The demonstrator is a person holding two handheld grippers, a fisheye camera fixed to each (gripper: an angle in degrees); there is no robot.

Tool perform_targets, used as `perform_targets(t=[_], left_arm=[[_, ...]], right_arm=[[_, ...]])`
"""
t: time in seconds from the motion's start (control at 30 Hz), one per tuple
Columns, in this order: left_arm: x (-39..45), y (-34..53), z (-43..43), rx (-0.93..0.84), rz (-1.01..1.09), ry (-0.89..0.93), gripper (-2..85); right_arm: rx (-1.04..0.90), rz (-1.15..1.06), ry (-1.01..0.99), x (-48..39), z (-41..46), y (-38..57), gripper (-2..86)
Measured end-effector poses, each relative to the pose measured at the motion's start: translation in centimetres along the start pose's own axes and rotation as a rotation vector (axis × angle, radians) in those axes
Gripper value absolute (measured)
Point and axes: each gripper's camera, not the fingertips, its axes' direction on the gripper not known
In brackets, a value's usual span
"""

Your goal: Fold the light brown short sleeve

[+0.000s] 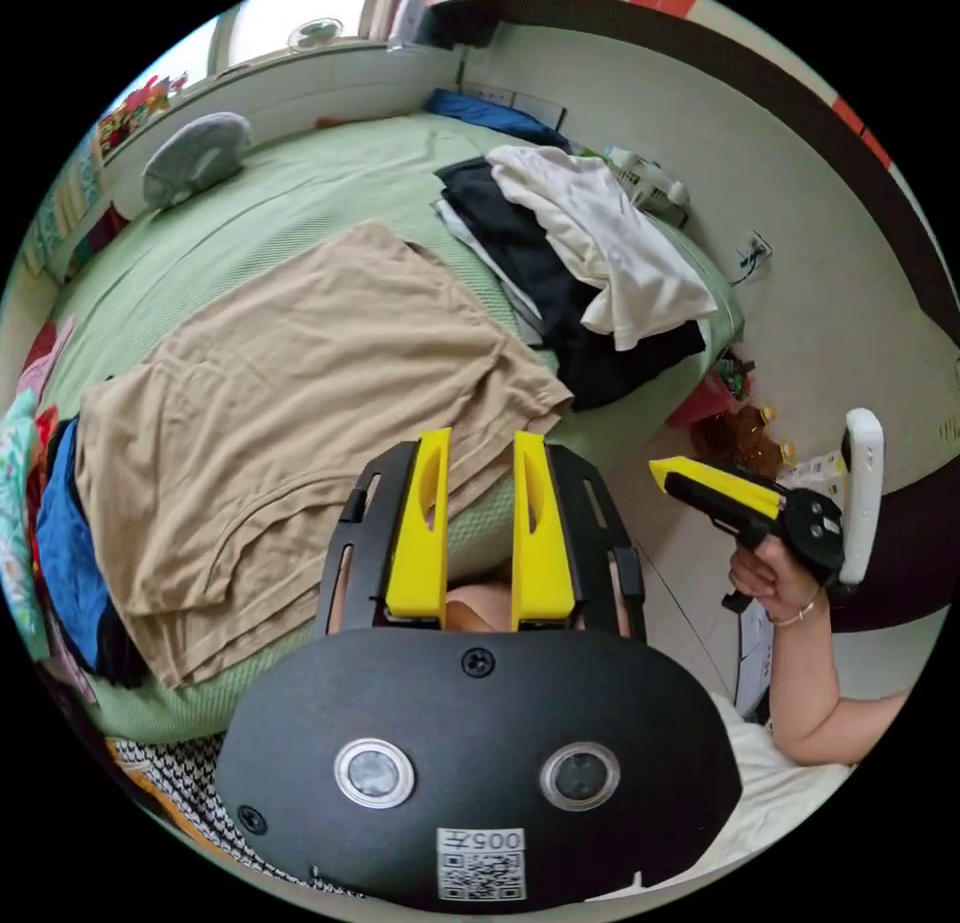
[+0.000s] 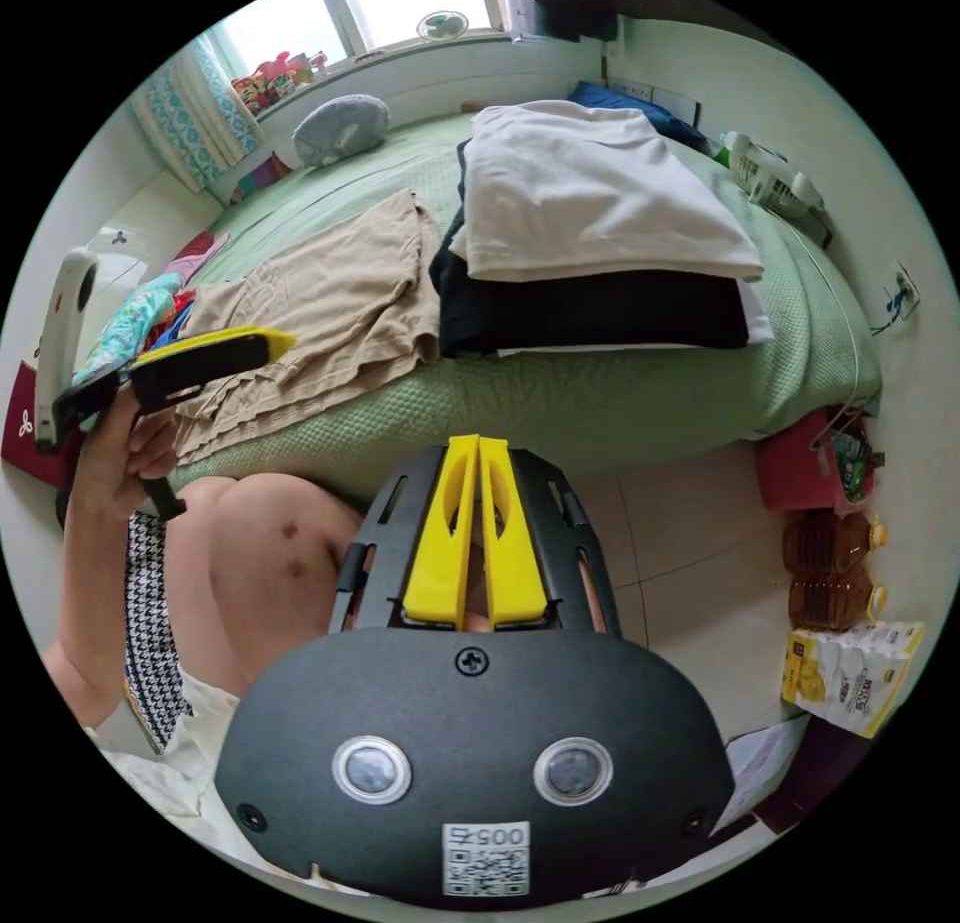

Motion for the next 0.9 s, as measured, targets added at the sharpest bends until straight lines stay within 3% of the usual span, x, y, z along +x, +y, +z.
perform_targets(t=[0.37, 0.5, 0.6, 0.73, 0.9], left_arm=[[6.0, -3.5, 9.8, -0.092, 0.071, -0.056, 15.4], [6.2, -3.4, 9.8, -0.082, 0.014, -0.14, 4.7], [6.5, -2.8, 9.4, -0.032, 0.044, -0.09, 3.2], [7.3, -2.3, 9.6, 0.012, 0.041, -0.15, 6.4], [8.1, -2.6, 11.0, 0.027, 0.019, -0.074, 15.1]], right_arm=[[-0.005, 0.043, -0.013, 3.8, -1.2, -1.9, -0.9], [-0.006, -0.04, -0.033, 2.3, -1.6, -3.8, -1.0], [0.038, -0.165, -0.007, 0.4, -3.0, -6.5, -0.9], [0.129, -0.227, 0.079, -1.3, -5.3, -11.4, -0.9], [0.163, -0.179, -0.007, -1.2, -6.6, -13.6, -0.9]])
